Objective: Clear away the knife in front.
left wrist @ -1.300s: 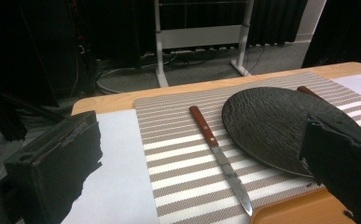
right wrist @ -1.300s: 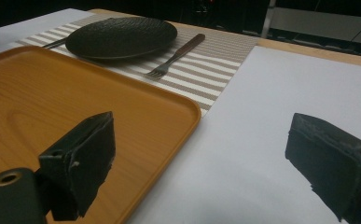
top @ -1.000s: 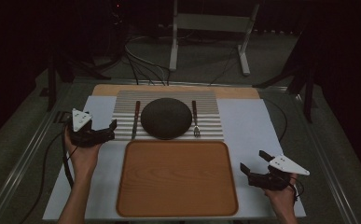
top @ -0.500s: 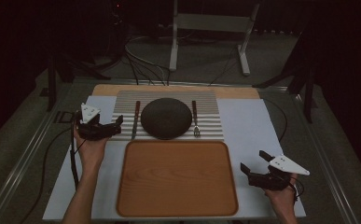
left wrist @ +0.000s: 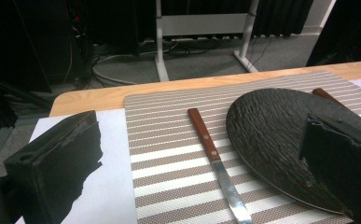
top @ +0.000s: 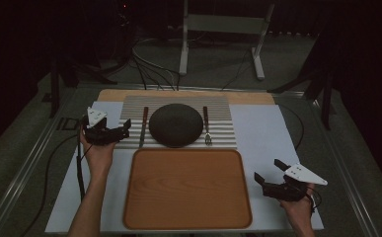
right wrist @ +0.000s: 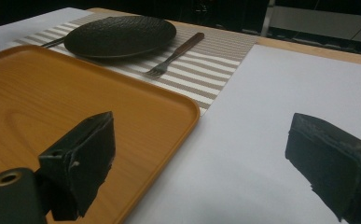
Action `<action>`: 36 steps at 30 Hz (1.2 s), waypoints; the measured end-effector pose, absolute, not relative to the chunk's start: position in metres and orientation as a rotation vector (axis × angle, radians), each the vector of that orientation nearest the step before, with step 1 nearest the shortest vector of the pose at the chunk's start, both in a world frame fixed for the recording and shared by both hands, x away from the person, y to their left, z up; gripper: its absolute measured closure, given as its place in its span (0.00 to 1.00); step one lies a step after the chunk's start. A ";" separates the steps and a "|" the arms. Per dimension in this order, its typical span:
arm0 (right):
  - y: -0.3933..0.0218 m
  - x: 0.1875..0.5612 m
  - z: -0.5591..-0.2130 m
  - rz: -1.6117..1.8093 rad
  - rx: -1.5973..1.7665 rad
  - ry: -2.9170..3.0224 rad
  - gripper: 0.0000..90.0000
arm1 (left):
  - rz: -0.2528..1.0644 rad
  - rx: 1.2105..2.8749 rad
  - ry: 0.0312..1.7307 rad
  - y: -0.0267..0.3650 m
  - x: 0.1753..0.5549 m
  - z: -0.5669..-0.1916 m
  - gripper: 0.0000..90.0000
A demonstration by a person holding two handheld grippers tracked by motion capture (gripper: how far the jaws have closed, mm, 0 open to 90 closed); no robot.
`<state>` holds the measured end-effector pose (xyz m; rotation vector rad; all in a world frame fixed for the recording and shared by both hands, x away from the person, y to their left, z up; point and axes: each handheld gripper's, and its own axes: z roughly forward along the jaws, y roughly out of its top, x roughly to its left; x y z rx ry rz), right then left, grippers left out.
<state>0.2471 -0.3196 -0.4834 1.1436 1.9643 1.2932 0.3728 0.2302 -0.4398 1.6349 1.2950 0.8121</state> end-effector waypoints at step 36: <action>-0.320 0.247 -0.484 1.296 1.147 1.962 0.09 | 0.779 1.710 1.324 0.218 0.416 -0.451 0.00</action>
